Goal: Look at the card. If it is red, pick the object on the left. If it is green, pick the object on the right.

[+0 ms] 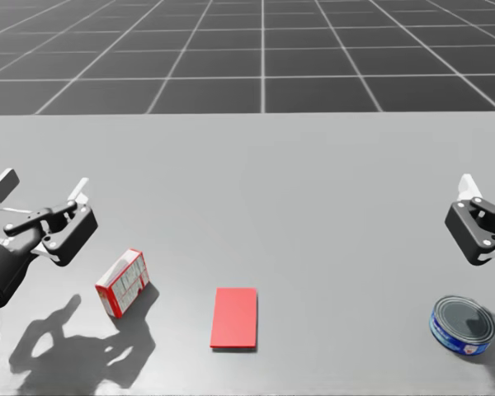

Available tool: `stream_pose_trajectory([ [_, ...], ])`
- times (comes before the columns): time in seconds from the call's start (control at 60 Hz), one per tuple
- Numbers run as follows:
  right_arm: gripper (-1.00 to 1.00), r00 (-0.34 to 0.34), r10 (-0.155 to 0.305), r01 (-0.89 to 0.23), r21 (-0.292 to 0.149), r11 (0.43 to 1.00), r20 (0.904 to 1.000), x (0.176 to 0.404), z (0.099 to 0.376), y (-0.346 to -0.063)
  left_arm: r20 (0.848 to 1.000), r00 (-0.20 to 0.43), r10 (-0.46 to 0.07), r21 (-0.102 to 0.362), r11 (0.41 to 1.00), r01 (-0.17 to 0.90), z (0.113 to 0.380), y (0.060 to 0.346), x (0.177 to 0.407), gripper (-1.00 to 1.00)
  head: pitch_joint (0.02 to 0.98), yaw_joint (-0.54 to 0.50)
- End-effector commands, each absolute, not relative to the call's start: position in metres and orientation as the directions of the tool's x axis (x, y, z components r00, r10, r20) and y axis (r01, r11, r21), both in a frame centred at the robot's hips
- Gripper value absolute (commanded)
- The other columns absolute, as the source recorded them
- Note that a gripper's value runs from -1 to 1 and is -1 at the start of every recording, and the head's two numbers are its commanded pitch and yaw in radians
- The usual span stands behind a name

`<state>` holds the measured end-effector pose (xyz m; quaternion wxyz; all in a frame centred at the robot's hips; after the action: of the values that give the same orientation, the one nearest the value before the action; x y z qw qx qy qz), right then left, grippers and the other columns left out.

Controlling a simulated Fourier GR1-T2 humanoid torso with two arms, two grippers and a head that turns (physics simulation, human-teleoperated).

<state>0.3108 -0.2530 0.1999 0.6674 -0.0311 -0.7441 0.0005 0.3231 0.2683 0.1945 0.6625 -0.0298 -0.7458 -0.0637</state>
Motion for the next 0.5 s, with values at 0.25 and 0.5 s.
stream_pose_trajectory([
  [0.25, -1.00, -0.110, 0.043, 0.053, -0.037, 0.998, 0.9930, 0.3116, 0.2014, -0.2547, 0.992, -0.121, -0.041, 0.057, 0.989, 0.135, 0.1946, 0.2683, 0.3237, -1.00, 0.886, 0.06],
  [0.5, -1.00, -0.109, 0.044, 0.055, -0.038, 0.998, 0.9931, 0.3115, 0.2016, -0.2554, 0.992, -0.122, -0.036, 0.052, 0.989, 0.135, 0.1961, 0.2691, 0.3235, -1.00, 0.905, 0.07],
])
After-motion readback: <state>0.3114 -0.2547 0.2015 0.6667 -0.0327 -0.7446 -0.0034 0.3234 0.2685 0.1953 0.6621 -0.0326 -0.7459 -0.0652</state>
